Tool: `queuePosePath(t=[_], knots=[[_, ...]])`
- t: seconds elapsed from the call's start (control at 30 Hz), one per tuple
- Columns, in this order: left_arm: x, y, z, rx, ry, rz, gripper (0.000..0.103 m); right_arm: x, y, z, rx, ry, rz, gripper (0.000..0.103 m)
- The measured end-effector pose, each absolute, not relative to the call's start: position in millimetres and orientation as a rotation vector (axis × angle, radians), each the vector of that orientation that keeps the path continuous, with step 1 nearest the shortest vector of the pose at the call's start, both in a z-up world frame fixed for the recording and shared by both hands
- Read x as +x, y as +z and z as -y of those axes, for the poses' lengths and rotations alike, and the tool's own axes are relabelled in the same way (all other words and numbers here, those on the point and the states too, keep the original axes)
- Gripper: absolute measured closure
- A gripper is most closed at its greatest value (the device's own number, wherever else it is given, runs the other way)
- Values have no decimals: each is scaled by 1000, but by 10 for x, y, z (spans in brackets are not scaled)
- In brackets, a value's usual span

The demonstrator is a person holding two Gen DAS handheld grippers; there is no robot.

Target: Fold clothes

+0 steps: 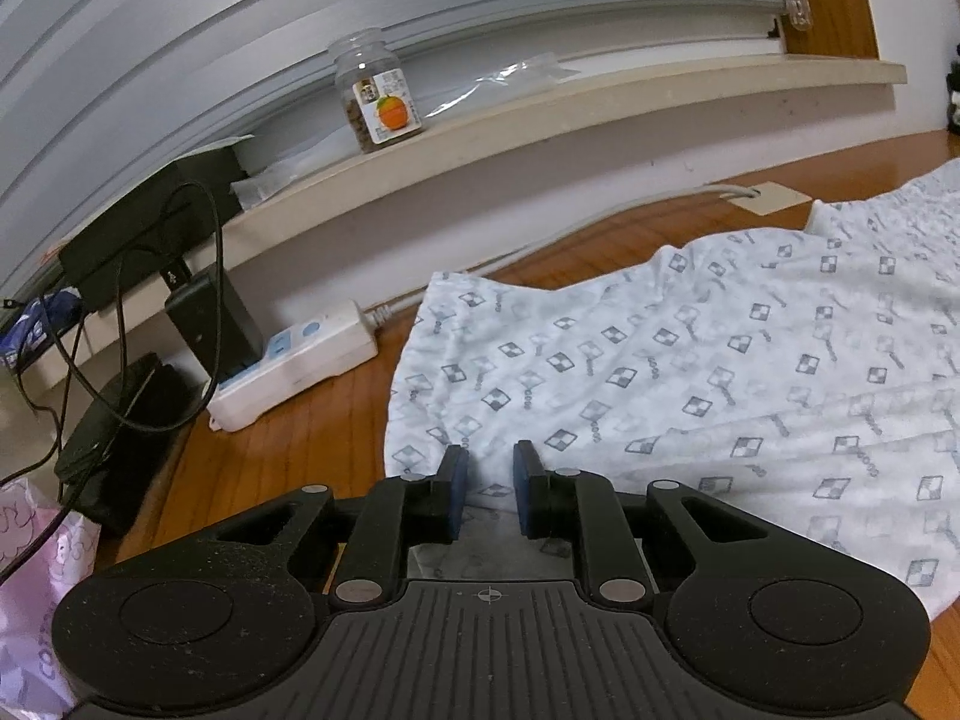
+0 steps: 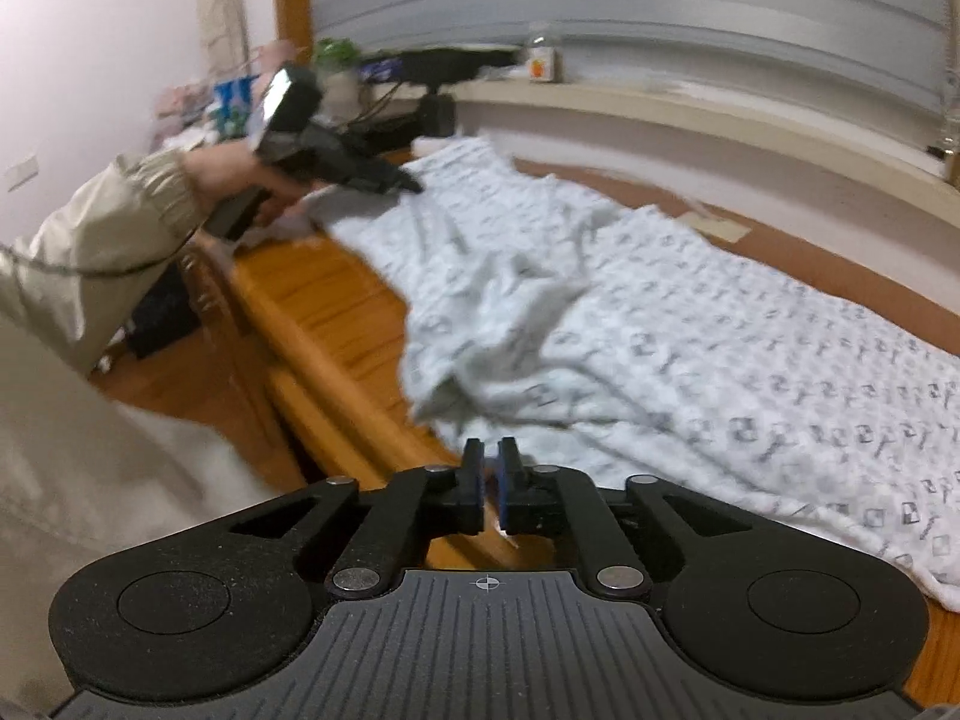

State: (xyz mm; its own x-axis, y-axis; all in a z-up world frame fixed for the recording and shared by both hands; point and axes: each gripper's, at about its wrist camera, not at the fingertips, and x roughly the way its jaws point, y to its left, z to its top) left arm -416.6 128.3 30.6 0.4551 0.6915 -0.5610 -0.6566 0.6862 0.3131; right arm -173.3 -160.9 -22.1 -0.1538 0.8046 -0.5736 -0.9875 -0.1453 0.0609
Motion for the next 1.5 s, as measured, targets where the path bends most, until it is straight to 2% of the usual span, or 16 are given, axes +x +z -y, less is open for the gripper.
queuePosePath(t=[0.03,0.17,0.33,0.4,0.5,0.53,0.57,0.6,1.07,1.17,1.2,1.27,1.4,1.5], knots=[[-4171,308,-1271,55,834,-718,84,-1712,-226,1587,-455,1673,-511,84],[-4173,313,-1216,67,835,-722,84,-1697,-312,1474,-404,1714,-542,78],[-4186,318,-1224,46,831,-709,84,-1687,-362,1325,-347,1723,-566,59],[-4194,318,-1227,39,831,-704,84,-1710,-356,1309,-335,1730,-554,56],[-4198,318,-1226,34,831,-700,84,-1802,-355,1293,-344,1767,-522,56],[-4198,318,-1225,33,831,-700,84,-1838,-356,1287,-355,1779,-508,63],[-4198,319,-1223,32,831,-700,84,-1846,-361,1275,-365,1780,-512,73],[-4203,320,-1229,29,829,-699,84,-1853,-365,1264,-374,1780,-516,98],[-4209,319,-1269,14,823,-694,84,-1883,-273,1670,-449,1872,-533,98],[-4216,325,-1249,17,819,-697,84,-1766,-205,1698,-418,1831,-515,93],[-4229,334,-1234,17,815,-703,84,-1721,-174,1710,-408,1816,-505,88],[-4257,353,-1204,17,807,-716,84,-1559,-69,1725,-370,1759,-473,87],[-4287,381,-1153,27,800,-743,83,-1207,77,1689,-335,1621,-419,69],[-4292,389,-1114,66,797,-779,83,-958,-19,1508,-389,1459,-429,69]])
